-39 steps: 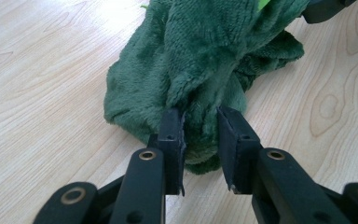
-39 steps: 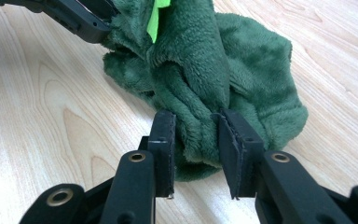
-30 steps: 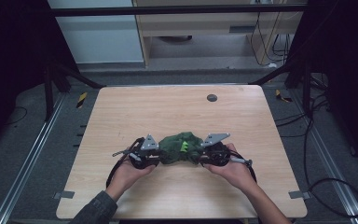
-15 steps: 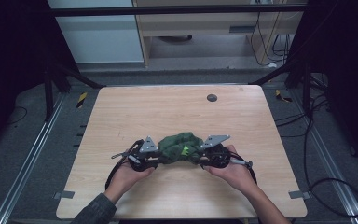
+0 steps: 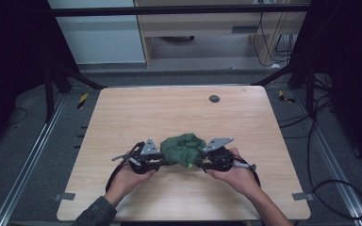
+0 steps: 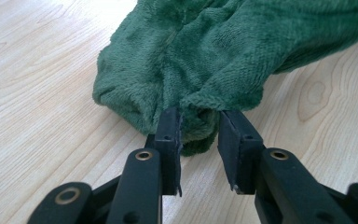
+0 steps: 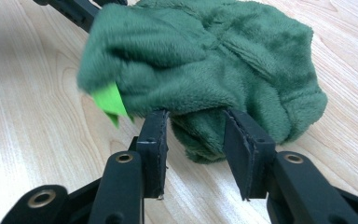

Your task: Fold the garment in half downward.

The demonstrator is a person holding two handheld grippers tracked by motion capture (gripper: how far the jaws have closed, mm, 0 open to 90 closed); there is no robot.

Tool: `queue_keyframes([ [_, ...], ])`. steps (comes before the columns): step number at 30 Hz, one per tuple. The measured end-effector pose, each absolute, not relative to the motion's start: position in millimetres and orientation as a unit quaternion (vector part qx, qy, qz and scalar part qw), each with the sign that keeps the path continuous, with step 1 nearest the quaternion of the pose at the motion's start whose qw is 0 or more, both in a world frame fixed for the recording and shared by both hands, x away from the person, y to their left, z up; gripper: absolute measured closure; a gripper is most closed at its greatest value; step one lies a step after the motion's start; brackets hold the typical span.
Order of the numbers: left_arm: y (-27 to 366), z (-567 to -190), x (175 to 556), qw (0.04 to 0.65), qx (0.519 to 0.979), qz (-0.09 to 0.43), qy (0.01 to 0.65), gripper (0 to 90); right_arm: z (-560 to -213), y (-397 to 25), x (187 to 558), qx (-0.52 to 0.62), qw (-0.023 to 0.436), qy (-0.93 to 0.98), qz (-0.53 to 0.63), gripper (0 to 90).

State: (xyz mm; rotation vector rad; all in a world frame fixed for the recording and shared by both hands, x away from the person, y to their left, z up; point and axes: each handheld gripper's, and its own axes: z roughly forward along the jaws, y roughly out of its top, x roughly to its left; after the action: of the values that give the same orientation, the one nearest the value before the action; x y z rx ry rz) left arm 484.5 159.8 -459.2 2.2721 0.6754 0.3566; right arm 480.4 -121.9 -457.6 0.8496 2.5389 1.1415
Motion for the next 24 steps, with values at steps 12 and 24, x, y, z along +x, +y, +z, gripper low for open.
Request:
queue_keyframes([
  [12, 159, -456, 479, 0.367, 0.883, 0.14, 0.258, 68.3, -455, -120, 475, 0.285, 0.112, 0.868, 0.392, 57.3],
  [24, 158, -453, 473, 0.365, 0.886, 0.138, 0.249, 67.2, -453, -119, 468, 0.28, 0.108, 0.869, 0.394, 53.9],
])
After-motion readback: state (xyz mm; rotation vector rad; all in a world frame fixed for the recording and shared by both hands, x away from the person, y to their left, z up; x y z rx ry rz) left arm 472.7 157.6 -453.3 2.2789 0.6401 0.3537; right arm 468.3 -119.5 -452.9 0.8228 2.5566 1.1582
